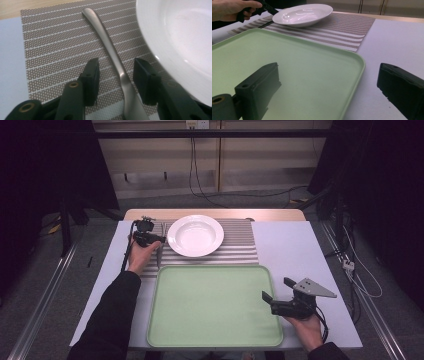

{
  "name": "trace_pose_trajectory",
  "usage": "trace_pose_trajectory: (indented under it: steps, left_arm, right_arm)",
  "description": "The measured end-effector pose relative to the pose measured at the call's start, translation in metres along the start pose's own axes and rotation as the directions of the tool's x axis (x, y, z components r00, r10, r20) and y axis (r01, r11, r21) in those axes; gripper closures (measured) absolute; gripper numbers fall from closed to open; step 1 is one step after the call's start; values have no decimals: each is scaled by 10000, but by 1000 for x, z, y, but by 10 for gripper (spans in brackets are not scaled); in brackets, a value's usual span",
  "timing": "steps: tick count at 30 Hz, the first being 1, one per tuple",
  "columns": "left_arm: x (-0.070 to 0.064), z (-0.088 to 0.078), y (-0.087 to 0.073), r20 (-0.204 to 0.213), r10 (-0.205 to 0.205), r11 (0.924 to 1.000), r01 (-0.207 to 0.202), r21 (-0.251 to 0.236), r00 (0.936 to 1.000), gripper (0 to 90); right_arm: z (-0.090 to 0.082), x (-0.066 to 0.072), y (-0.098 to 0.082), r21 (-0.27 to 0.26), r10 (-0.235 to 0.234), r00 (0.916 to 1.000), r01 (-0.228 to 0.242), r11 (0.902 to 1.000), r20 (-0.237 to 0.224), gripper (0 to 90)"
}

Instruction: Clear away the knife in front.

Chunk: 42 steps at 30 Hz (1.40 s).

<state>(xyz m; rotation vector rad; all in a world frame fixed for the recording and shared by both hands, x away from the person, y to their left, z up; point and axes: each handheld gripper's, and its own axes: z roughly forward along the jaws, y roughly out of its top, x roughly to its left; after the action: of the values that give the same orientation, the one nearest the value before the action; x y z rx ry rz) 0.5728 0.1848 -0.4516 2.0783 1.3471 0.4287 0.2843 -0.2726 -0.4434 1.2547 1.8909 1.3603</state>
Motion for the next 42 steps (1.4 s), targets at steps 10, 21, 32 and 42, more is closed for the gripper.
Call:
trace_pose_trajectory:
  steps: [10, 21, 32, 42]
  left_arm:
    - [-4, 11, 7, 44, -83, 9997, 82, 235, 10000, 709]
    - [3, 11, 12, 301, -579, 9963, 558, 651, 9979, 787]
    - [5, 5, 6, 360, -728, 9951, 701, 701, 9967, 796]
    - [10, -11, -8, 577, -171, 9956, 117, 925, 9982, 795]
  right_arm:
    - [1, 0, 0, 91, 44, 10000, -44, 9999, -32, 43]
    - [-1, -1, -1, 69, 203, 9998, -202, 9998, -93, 43]
    - [-1, -1, -1, 81, 109, 9999, -109, 9999, -92, 43]
    - [0, -1, -1, 101, 49, 10000, -49, 9999, -40, 43]
